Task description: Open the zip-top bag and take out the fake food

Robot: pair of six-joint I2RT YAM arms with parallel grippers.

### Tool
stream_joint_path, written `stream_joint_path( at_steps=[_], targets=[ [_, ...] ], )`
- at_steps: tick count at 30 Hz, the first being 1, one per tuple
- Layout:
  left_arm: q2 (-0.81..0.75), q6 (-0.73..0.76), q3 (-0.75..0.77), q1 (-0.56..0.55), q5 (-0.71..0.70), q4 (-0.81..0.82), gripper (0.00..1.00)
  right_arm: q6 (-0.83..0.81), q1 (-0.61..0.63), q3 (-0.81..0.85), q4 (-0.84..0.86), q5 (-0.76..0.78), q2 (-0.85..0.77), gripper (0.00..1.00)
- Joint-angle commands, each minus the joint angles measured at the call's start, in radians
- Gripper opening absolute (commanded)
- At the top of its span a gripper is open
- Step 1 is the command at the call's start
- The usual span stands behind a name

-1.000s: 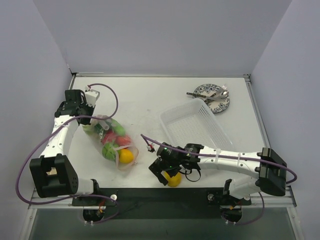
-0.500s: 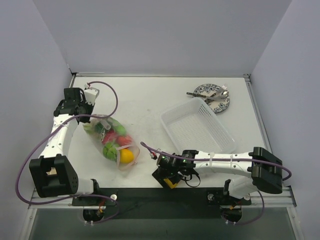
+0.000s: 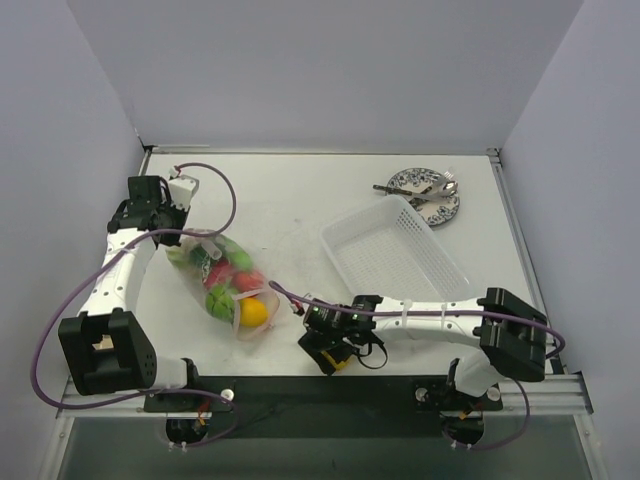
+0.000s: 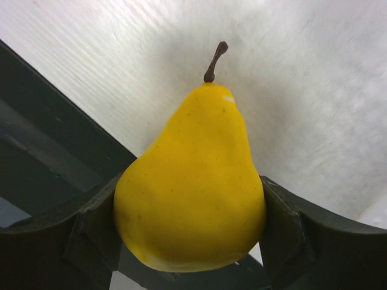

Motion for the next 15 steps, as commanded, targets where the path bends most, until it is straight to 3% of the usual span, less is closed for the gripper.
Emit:
stream_joint_path(
  at_steps=[1, 6, 8, 9, 10, 15],
  targets=[
    [0.008, -0.021, -0.001, 0.004, 0.01, 0.035, 0.0, -0.059, -0.051, 0.139, -0.052, 0.063, -0.076, 0.11],
    [0.003, -0.026, -0.019, 0.003, 0.005, 0.037, 0.0, -0.165, -0.201, 0.294, -0.104, 0.177, -0.204, 0.09],
    [0.0, -0.027, -0.027, 0.003, 0.005, 0.037, 0.0, -0.159, -0.343, 0.308, -0.104, 0.199, -0.241, 0.18],
    [0.0, -0.029, -0.028, 0.004, 0.005, 0.036, 0.0, -0.144, -0.4, 0.311, -0.102, 0.195, -0.247, 0.28],
    [-0.004, -0.029, -0.033, 0.003, 0.004, 0.032, 0.0, -0.132, -0.53, 0.305, -0.099, 0.145, -0.255, 0.32],
    [-0.026, -0.032, -0.036, 0.001, 0.01, 0.028, 0.0, -0.124, -0.766, 0.265, -0.046, 0.029, -0.206, 0.47]
  ],
)
